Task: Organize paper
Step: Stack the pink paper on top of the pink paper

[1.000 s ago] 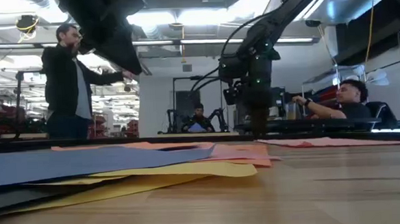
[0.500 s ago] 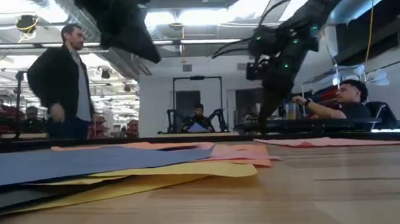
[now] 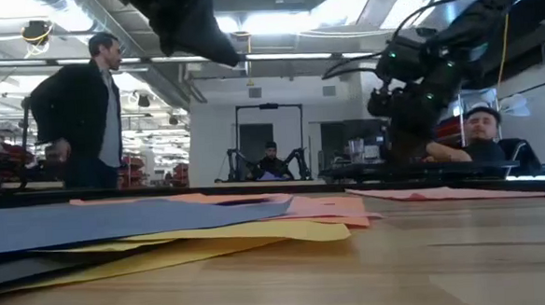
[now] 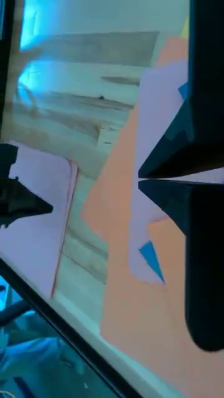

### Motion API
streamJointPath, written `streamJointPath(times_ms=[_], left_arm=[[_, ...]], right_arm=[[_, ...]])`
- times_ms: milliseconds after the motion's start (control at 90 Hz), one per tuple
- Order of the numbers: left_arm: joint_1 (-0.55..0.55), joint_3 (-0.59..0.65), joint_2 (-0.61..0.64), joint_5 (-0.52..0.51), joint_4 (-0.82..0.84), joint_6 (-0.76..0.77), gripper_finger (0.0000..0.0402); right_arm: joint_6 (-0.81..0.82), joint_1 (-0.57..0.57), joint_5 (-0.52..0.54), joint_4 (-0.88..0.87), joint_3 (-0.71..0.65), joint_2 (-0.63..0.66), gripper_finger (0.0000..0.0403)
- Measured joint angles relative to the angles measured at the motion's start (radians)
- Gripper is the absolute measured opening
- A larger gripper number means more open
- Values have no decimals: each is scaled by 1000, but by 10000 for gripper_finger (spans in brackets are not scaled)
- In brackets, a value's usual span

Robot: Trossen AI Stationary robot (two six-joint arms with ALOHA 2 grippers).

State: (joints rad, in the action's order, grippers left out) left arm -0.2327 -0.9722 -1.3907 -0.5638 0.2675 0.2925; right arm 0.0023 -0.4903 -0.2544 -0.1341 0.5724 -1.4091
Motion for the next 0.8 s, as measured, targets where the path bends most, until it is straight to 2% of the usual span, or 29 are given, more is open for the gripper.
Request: streamJointPath(times_ms=[144, 278, 378, 500, 656, 800], left_arm=[[16, 43, 4, 67, -145, -67, 0], [37, 157, 20, 210, -382, -99, 0], [54, 249, 48, 255, -510, -87, 0], [72, 340, 106, 265, -553, -53, 0], [98, 434, 187, 265, -553, -5, 0], [122, 484, 234, 264, -571, 17, 0]], right_arm=[[1, 44, 11, 55, -30, 21, 0], [0, 94, 43, 85, -33, 43, 0], [-5, 125, 80, 102, -33, 67, 0], [-7, 146, 105, 151, -45, 102, 0], [53, 144, 93, 293, -145, 139, 0], [151, 154, 106, 265, -174, 147, 0]])
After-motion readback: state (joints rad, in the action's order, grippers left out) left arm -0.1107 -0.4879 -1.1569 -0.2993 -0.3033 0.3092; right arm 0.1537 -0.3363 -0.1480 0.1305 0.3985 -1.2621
